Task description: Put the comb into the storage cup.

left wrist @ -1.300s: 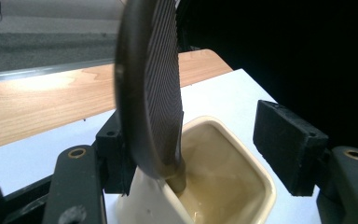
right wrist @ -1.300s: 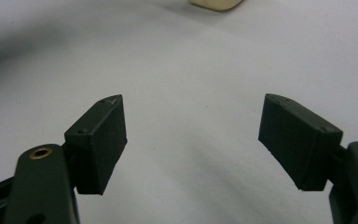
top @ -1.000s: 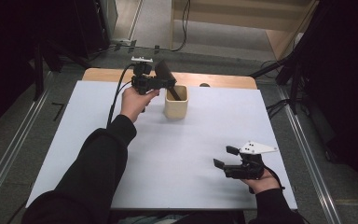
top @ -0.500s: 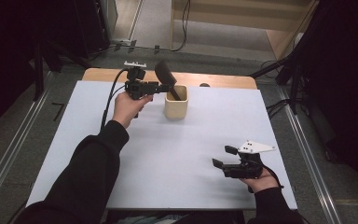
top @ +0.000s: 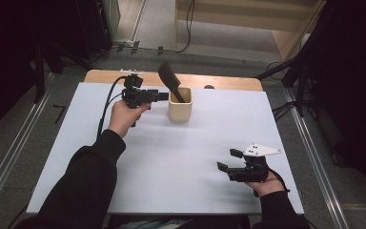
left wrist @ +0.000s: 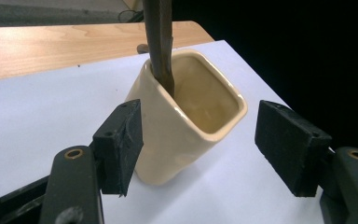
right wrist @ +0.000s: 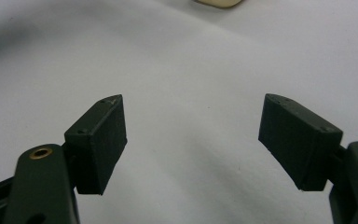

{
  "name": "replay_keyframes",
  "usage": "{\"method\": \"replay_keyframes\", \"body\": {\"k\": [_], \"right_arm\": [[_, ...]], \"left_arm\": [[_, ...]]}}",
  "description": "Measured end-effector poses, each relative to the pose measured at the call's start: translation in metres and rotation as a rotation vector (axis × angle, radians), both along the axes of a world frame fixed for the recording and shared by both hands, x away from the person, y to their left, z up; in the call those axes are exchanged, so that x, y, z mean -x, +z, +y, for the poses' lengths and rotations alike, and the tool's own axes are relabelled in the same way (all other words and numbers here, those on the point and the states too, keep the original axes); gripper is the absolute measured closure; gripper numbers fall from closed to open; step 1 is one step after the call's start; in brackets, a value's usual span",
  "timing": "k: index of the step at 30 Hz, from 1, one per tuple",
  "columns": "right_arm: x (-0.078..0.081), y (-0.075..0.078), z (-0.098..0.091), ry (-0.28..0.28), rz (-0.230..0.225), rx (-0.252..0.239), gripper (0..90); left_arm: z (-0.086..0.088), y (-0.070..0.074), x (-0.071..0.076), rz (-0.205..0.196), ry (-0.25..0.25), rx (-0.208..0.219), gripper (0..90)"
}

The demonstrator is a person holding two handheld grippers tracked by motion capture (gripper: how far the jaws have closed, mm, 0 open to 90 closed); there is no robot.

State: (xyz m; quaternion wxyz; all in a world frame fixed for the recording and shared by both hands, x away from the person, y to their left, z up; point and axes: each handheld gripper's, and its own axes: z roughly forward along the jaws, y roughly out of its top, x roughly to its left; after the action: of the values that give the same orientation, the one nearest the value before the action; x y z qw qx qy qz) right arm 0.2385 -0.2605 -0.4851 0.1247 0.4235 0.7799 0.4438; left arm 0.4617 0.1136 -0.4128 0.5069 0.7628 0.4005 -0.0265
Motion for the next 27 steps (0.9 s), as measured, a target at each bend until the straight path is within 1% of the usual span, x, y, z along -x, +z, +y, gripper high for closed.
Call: {"method": "replay_keyframes", "body": {"k": [2, 7, 8, 13, 15, 17, 18, 20, 22, 27], "right_arm": [[0.0, 0.0, 0.0, -0.001, 0.0, 0.0, 21.5], [0.0, 0.0, 0.0, 0.0, 0.0, 0.001, 21.6], [0.0, 0.0, 0.0, 0.0, 0.0, 0.001, 21.6], [-0.001, 0.0, 0.0, -0.001, 0.003, 0.001, 21.5], [0.0, 0.0, 0.0, -0.001, 0.006, 0.0, 21.6], [-0.001, 0.0, 0.0, -0.001, 0.007, 0.002, 21.6], [-0.001, 0.0, 0.0, -0.001, 0.007, 0.003, 21.6], [-0.001, 0.0, 0.0, -0.003, 0.004, 0.003, 21.6], [-0.001, 0.0, 0.0, -0.004, 0.005, 0.003, 21.6], [-0.001, 0.0, 0.0, -0.001, 0.007, 0.002, 21.5]], "left_arm": [[0.002, -0.001, 0.002, 0.002, -0.007, 0.002, 33.0], [0.003, -0.004, 0.007, -0.006, -0.026, -0.015, 31.5], [0.003, -0.004, 0.008, -0.002, -0.035, -0.02, 31.5], [0.003, -0.005, 0.016, -0.002, -0.055, -0.013, 31.4], [0.003, -0.006, 0.019, -0.008, -0.058, -0.012, 31.4], [0.004, -0.007, 0.021, 0.001, -0.061, -0.01, 31.4], [0.004, -0.007, 0.022, 0.009, -0.062, -0.021, 31.4], [0.004, -0.007, 0.026, 0.001, -0.06, -0.038, 31.5], [0.004, -0.006, 0.028, 0.007, -0.067, -0.029, 31.4], [0.005, -0.006, 0.033, 0.009, -0.071, -0.026, 31.4]]}}
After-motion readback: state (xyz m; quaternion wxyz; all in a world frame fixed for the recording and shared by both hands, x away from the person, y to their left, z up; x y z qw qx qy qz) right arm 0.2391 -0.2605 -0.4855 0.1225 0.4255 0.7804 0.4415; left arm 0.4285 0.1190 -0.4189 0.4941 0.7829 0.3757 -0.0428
